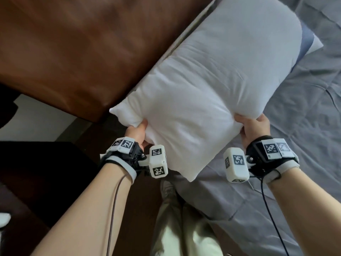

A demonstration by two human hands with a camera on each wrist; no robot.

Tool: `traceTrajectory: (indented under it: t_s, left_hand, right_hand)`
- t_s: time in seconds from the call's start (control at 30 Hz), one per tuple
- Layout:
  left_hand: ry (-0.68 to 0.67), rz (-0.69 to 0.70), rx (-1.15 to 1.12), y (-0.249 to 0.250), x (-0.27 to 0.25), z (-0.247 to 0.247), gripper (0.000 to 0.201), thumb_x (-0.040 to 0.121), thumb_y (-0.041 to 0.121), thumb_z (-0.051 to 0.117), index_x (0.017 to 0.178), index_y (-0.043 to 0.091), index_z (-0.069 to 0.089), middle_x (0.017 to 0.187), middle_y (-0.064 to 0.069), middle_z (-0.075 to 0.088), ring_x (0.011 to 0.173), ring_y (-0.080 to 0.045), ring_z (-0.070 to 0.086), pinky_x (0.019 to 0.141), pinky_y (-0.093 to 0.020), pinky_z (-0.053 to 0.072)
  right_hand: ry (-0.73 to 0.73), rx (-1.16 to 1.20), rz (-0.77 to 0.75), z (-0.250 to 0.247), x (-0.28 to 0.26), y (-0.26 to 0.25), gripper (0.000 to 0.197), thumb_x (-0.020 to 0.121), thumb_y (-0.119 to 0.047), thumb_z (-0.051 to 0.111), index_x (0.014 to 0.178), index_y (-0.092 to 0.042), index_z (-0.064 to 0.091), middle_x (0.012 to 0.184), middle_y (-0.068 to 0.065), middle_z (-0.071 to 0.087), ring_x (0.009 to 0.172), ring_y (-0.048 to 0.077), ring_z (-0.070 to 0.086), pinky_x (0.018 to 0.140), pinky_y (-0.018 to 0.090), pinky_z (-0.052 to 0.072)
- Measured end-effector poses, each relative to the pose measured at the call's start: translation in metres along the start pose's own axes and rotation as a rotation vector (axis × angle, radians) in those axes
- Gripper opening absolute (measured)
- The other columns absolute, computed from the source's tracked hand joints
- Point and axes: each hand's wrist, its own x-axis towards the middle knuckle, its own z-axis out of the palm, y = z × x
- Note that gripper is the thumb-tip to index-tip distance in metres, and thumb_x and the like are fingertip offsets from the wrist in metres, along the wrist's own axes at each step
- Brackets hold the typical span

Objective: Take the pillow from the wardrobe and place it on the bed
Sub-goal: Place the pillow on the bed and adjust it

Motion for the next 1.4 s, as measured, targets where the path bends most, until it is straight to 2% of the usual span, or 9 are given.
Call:
traceTrajectory:
  t_s: [0.1, 0.23, 0.37, 0.47, 0.57, 0.7, 0.9, 1.2, 1.4]
  left_hand:
    - [-0.030, 0.067, -0.003, 0.010, 0.000, 0.011, 0.027, 0.087, 0.032, 0.062, 0.108, 0.014, 0.060, 0.113, -0.014, 0.068, 0.100, -0.036, 0.066, 0.092, -0.050, 0.054]
    - [-0.026, 0.094, -0.037, 0.014, -0.001, 0.021, 0.016, 0.090, 0.026, 0.061, 0.103, 0.018, 0.055, 0.113, -0.013, 0.066, 0.104, -0.033, 0.065, 0.093, -0.049, 0.054]
    - [0.003, 0.120, -0.087, 0.009, 0.006, 0.011, 0.018, 0.090, 0.021, 0.060, 0.107, 0.018, 0.057, 0.117, -0.013, 0.065, 0.105, -0.031, 0.064, 0.089, -0.047, 0.055]
    - [0.016, 0.140, -0.119, 0.008, 0.010, 0.005, 0.020, 0.090, 0.021, 0.061, 0.110, 0.018, 0.059, 0.115, -0.011, 0.067, 0.105, -0.030, 0.065, 0.088, -0.045, 0.055]
    - [0.020, 0.144, -0.155, 0.007, 0.010, 0.001, 0.027, 0.090, 0.019, 0.061, 0.117, 0.017, 0.060, 0.112, -0.010, 0.068, 0.101, -0.029, 0.066, 0.085, -0.044, 0.056]
    - [0.044, 0.164, -0.174, 0.006, 0.013, -0.001, 0.022, 0.090, 0.016, 0.061, 0.113, 0.017, 0.061, 0.112, -0.010, 0.068, 0.100, -0.029, 0.066, 0.080, -0.041, 0.056]
    - [0.049, 0.241, -0.197, 0.001, 0.015, -0.004, 0.020, 0.090, 0.017, 0.060, 0.110, 0.020, 0.063, 0.113, -0.008, 0.069, 0.103, -0.028, 0.067, 0.082, -0.040, 0.056]
    - [-0.155, 0.399, -0.261, 0.019, -0.024, 0.007, 0.022, 0.093, 0.010, 0.055, 0.105, 0.027, 0.062, 0.101, 0.003, 0.071, 0.088, -0.012, 0.070, 0.064, -0.028, 0.059]
    - [-0.240, 0.489, -0.285, 0.030, -0.064, 0.009, 0.025, 0.093, 0.006, 0.054, 0.102, 0.028, 0.063, 0.098, 0.005, 0.073, 0.083, -0.008, 0.073, 0.069, -0.030, 0.061]
  right_hand:
    - [0.017, 0.097, -0.036, -0.016, 0.005, -0.001, 0.038, 0.074, 0.013, 0.061, 0.105, -0.009, 0.060, 0.096, 0.005, 0.068, 0.086, 0.020, 0.065, 0.077, 0.028, 0.057]
    - [-0.011, 0.081, -0.035, -0.014, 0.025, 0.001, 0.038, 0.075, 0.012, 0.062, 0.102, -0.014, 0.060, 0.094, 0.004, 0.068, 0.082, 0.020, 0.065, 0.070, 0.027, 0.057]
    - [-0.035, 0.002, -0.040, 0.008, 0.041, 0.004, 0.033, 0.074, 0.009, 0.063, 0.086, -0.021, 0.063, 0.085, 0.005, 0.068, 0.082, 0.026, 0.062, 0.085, 0.043, 0.053]
    - [-0.109, -0.119, -0.065, 0.018, 0.048, -0.002, 0.028, 0.076, 0.001, 0.063, 0.092, -0.023, 0.062, 0.084, -0.001, 0.068, 0.076, 0.019, 0.062, 0.074, 0.035, 0.055]
    - [-0.223, -0.117, 0.068, 0.015, 0.052, -0.020, 0.038, 0.075, -0.011, 0.066, 0.113, -0.012, 0.061, 0.093, 0.003, 0.066, 0.083, 0.021, 0.063, 0.074, 0.029, 0.052]
    - [-0.336, -0.065, 0.289, 0.016, 0.059, -0.042, 0.059, 0.065, -0.033, 0.081, 0.118, -0.015, 0.062, 0.099, 0.005, 0.072, 0.091, 0.024, 0.070, 0.085, 0.045, 0.056]
    - [-0.181, -0.332, 0.154, 0.052, 0.084, -0.030, 0.030, 0.059, -0.030, 0.080, 0.078, -0.011, 0.066, 0.087, 0.017, 0.072, 0.084, 0.037, 0.068, 0.085, 0.064, 0.052]
    - [-0.121, 0.001, 0.005, 0.036, 0.058, -0.060, 0.034, 0.075, 0.007, 0.065, 0.105, -0.009, 0.060, 0.085, 0.010, 0.069, 0.062, 0.021, 0.069, 0.059, 0.041, 0.060]
    - [-0.134, 0.113, -0.094, 0.003, 0.024, -0.097, 0.024, 0.073, 0.010, 0.066, 0.083, -0.012, 0.065, 0.076, 0.006, 0.073, 0.068, 0.025, 0.069, 0.068, 0.047, 0.059]
